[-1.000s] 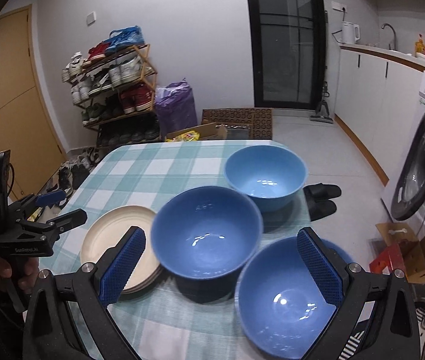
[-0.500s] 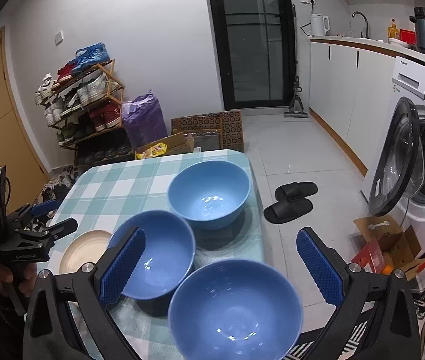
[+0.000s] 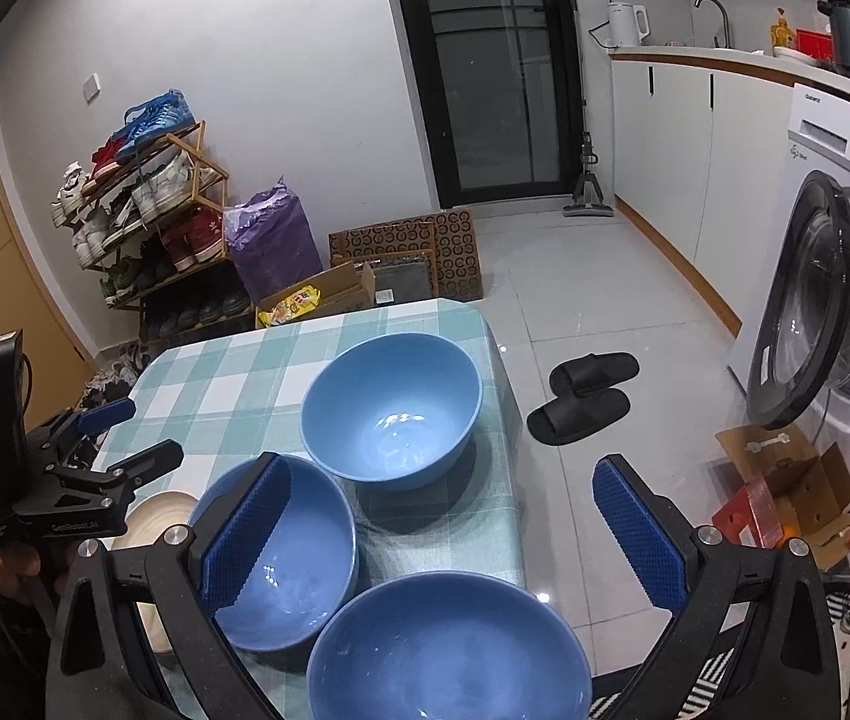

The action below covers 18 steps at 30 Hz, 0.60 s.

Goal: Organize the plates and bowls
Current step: 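Move both grippers toward the light-blue bowls beside the plate stack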

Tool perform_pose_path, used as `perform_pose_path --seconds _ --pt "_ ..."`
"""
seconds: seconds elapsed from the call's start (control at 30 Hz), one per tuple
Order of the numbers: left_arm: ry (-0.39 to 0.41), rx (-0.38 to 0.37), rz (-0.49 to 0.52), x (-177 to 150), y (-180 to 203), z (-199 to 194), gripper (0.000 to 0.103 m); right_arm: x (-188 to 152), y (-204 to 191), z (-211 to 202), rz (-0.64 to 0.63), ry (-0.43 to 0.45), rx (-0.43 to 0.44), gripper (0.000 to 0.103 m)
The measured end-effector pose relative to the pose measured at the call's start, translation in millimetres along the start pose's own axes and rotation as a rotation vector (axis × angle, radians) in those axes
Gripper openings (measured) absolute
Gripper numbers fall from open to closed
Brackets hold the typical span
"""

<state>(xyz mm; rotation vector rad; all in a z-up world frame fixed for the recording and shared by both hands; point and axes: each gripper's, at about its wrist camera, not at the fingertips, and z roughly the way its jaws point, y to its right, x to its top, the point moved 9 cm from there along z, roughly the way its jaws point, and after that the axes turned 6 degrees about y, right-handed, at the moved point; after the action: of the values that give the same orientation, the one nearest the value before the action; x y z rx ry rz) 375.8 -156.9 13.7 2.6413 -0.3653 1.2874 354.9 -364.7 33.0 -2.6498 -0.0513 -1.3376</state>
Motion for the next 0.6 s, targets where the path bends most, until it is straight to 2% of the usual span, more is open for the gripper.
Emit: perform_pose_path --seconds 0.6 --pt "-0.059 0.017 -0.021 14.4 -2.0 70.7 0.103 3.7 22.1 82.2 0.047 -0.096 -0.01 0.102"
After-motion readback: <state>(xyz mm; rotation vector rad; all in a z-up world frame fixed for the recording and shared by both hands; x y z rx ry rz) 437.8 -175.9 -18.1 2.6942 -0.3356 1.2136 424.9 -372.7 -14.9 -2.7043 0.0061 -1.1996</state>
